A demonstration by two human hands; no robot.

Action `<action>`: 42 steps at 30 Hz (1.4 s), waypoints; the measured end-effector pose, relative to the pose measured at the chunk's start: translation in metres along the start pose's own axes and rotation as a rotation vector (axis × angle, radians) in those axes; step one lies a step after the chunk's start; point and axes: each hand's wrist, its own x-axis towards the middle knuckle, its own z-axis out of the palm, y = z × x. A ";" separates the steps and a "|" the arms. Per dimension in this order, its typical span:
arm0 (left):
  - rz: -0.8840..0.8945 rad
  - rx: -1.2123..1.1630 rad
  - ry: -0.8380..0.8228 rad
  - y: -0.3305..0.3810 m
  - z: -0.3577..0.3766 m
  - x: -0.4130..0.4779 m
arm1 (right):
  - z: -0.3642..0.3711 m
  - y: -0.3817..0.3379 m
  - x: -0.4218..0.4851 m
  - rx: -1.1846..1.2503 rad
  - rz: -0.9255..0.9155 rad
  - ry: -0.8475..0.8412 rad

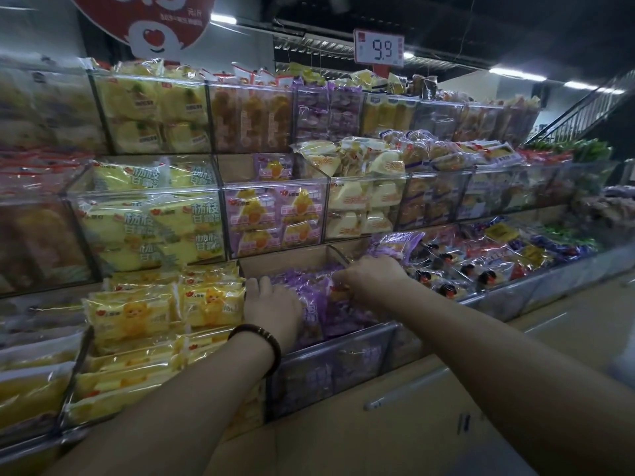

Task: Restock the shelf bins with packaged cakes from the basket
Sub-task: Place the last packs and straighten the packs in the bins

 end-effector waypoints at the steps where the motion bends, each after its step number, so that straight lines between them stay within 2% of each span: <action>1: -0.008 -0.006 0.013 -0.001 0.001 0.002 | -0.001 0.000 0.001 -0.013 0.001 0.008; 9: 0.201 0.102 0.070 -0.014 0.010 0.007 | 0.021 -0.025 0.014 0.068 0.027 -0.032; 16: 0.193 0.193 0.001 0.000 0.014 0.011 | 0.031 -0.029 0.011 0.163 -0.014 -0.074; 19: 0.220 0.115 -0.029 -0.006 0.011 0.009 | 0.024 -0.008 0.009 0.327 -0.061 -0.114; 22: 0.206 -0.112 -0.075 -0.015 0.007 0.006 | 0.014 0.020 -0.002 0.452 -0.063 -0.121; 25: 0.157 -0.341 0.130 -0.019 0.015 0.000 | 0.021 0.045 -0.005 0.524 0.136 0.145; 28: 0.149 -0.528 0.419 -0.016 0.034 -0.007 | 0.033 0.074 0.003 0.675 0.522 0.353; 30: 0.129 -0.710 0.520 -0.015 0.043 -0.010 | 0.040 0.091 0.010 0.819 0.749 0.346; 33: 0.132 -0.716 0.614 -0.014 0.049 -0.008 | 0.053 0.109 0.026 1.048 0.976 0.295; 38: 0.026 -0.782 0.581 -0.013 0.050 -0.007 | 0.069 0.116 0.052 1.319 1.064 0.291; 42: -0.031 -0.776 0.549 -0.015 0.051 -0.007 | 0.064 0.110 0.059 1.191 1.090 0.274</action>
